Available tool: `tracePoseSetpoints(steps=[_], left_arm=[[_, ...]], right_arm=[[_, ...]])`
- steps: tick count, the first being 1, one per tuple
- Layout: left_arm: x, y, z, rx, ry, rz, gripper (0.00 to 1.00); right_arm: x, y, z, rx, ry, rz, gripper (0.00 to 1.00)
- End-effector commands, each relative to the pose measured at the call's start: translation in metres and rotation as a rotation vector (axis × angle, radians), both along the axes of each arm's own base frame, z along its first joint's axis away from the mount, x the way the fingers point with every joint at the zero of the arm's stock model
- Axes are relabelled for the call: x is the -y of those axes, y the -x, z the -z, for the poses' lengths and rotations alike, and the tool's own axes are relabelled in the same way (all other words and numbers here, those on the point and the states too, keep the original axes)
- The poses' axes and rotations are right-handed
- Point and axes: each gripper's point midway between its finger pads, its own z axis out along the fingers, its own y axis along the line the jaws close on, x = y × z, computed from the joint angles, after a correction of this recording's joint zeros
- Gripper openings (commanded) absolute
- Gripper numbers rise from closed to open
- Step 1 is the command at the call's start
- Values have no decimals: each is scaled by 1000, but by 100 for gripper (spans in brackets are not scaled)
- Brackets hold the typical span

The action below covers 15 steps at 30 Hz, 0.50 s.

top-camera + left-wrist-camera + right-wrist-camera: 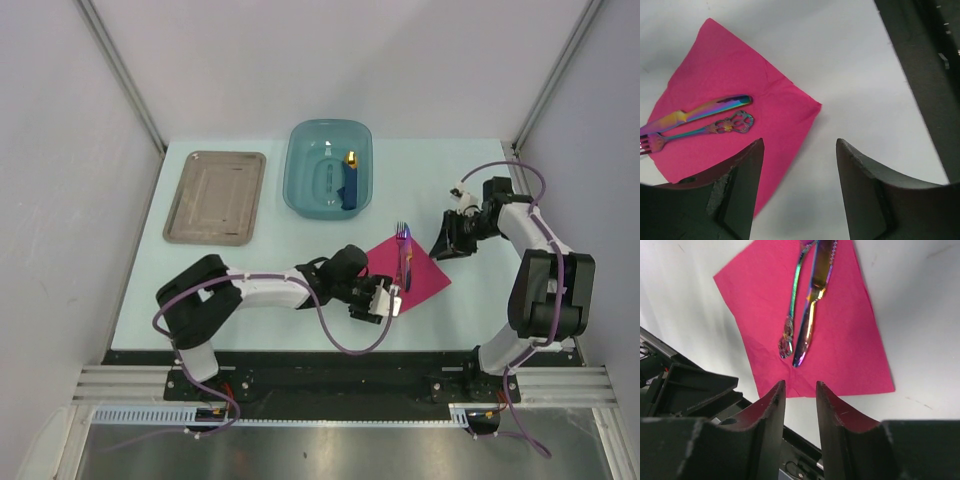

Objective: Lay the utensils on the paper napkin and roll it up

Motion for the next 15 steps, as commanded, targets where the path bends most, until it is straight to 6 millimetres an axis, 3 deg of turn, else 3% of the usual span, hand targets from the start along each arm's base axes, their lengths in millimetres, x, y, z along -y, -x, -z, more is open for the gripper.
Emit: tracePoseSetpoints(steps=[1,15], left_arm=[[30,-15,-12,122,59,35,64],[50,-6,5,143,30,87,54]], right_arm=[[6,5,0,-18,-4,-30,33],[5,17,14,-156,-125,-53,27]])
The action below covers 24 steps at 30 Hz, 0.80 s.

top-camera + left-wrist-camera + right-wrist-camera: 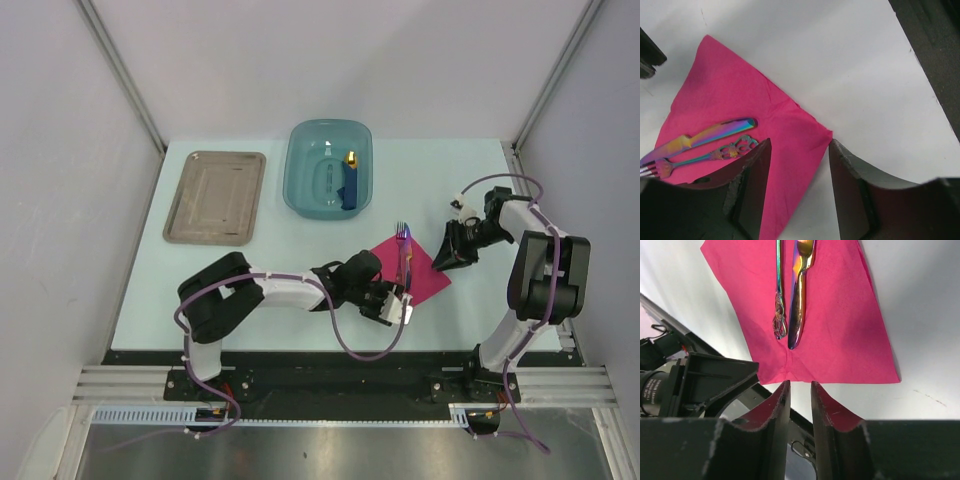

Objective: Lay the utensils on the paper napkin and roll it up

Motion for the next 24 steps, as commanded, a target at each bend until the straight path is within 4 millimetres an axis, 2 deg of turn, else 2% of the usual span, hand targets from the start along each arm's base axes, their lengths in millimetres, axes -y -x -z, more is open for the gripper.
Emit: tracePoseSetpoints(steps=[1,7,10,16,20,24], left_arm=[[22,-1,-14,32,38,26,52],[29,-12,-24,53,53,-5,26],[33,-14,-34,36,72,-1,20],[42,-35,-42,15,69,-47,15],[46,-59,-37,-5,45,-98,11],[50,-73,-34,-23,32,-126,10]], right_arm=[[-5,-4,-10,6,-58,-33,27],[-2,-1,-7,3,-46,-52,27],[-1,-1,-8,6,-42,-55,27],[-2,2,-8,-3,-60,-61,27],[-4,3,-7,-10,-74,-68,27],[-7,4,-6,-29,-103,-67,27]])
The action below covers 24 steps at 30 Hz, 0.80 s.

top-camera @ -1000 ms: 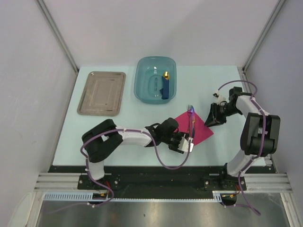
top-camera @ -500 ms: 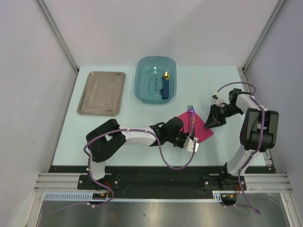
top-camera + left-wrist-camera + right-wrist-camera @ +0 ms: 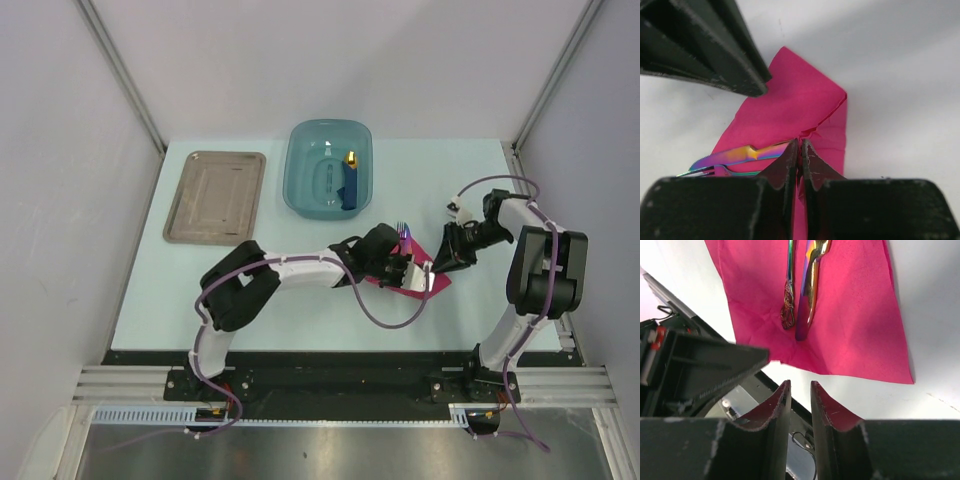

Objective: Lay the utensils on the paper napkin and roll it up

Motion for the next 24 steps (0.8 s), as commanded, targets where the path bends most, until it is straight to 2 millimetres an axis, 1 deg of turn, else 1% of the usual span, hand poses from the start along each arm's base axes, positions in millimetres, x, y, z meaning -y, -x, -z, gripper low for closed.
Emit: tracePoseSetpoints(steps=[1,2,5,11,13,14,19,23,24], left_arm=[[6,-19,-4,-24,-5,-42,9],[2,-20,2,-34,-31,-47,9],[1,-27,8,-30,-45,-66,8],[2,-40,14,-25,-62,-109,8],[4,-43,12,-18,-62,-113,8],[4,-44,16,-17,-72,-116,7],[4,-48,17,-6,-80,-122,7],[3,-49,16,-23,-78,-133,7],[3,-50,13,-25,-74,-139,8]], right_arm=[[-4,-5,-5,-1,-52,-9,27],[-6,-4,-5,-12,-66,-8,28],[-9,-3,-4,-37,-99,-3,28],[-16,0,3,-106,-160,1,29],[-20,1,7,-131,-172,-5,28],[-21,2,8,-135,-169,-11,28],[-33,7,22,-161,-135,-61,28],[-34,7,37,-172,-66,-60,29],[-34,7,40,-173,-53,-59,29]])
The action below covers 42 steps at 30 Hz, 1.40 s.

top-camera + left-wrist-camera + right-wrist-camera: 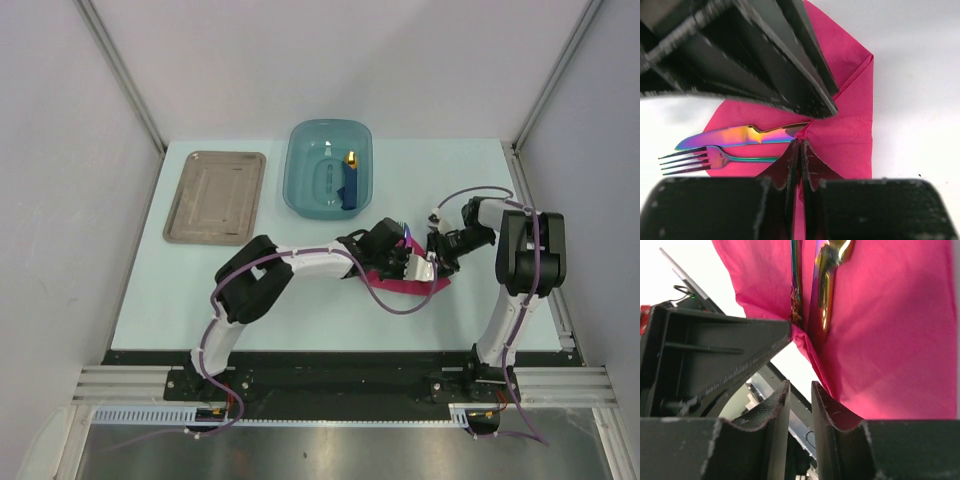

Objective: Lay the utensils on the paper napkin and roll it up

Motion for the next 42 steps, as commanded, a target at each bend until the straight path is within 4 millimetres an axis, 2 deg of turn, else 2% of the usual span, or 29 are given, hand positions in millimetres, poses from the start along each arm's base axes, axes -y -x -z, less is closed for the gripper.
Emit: tracePoseSetpoints(steps=[1,2,3,4,5,6,7,8,10,11,12,14,15,17,19,21,24,27,29,33,42], left_arm=[[5,-15,-21,5,42,-42,11],[4,-16,-26,-21,52,-72,14],[2,-15,-31,-52,67,-86,22],[-5,-24,-50,-78,105,-121,28],[-10,-24,-58,-167,135,-181,33],[-25,-37,-64,-228,151,-244,42],[-32,-34,-81,-347,197,-302,46],[-41,-38,-87,-404,214,-352,50],[-70,-50,-83,-583,234,-519,52],[-81,-53,-88,-631,250,-575,53],[-94,-51,-75,-699,236,-642,56],[-118,-62,-71,-828,264,-802,57],[-130,-59,-59,-875,254,-859,59],[-143,-60,-55,-907,271,-926,59],[-152,-51,-47,-929,256,-971,60],[-161,-48,-33,-965,234,-1028,60],[-164,-48,-23,-993,237,-1077,58],[-149,-48,-38,-986,294,-982,59],[-150,-50,-39,-924,293,-981,60],[-158,-56,-22,-1018,266,-1078,60],[-152,-43,-1,-1184,246,-1147,60]], right_arm=[[0,-8,14,15,67,0,29],[0,-7,19,7,82,-4,29],[1,-7,21,2,91,-2,29],[1,-8,22,1,92,0,29],[2,-8,21,0,89,1,29],[1,-9,21,4,86,-2,29],[0,-9,19,7,83,-2,29],[0,-9,18,10,81,-3,29],[1,-9,15,20,83,-5,29],[1,-9,15,19,83,-5,29],[1,-9,14,23,84,-8,29],[2,-6,14,22,90,-11,29],[2,-6,14,22,89,-12,29],[2,-5,14,24,91,-15,29],[1,-5,14,28,90,-12,29],[1,-6,15,28,93,-8,29],[0,-8,16,38,97,-7,30],[-1,-11,16,47,104,-1,31],[-2,-11,17,48,108,-2,30],[-4,-12,19,54,118,-5,31],[-4,-13,21,58,140,-15,31]])
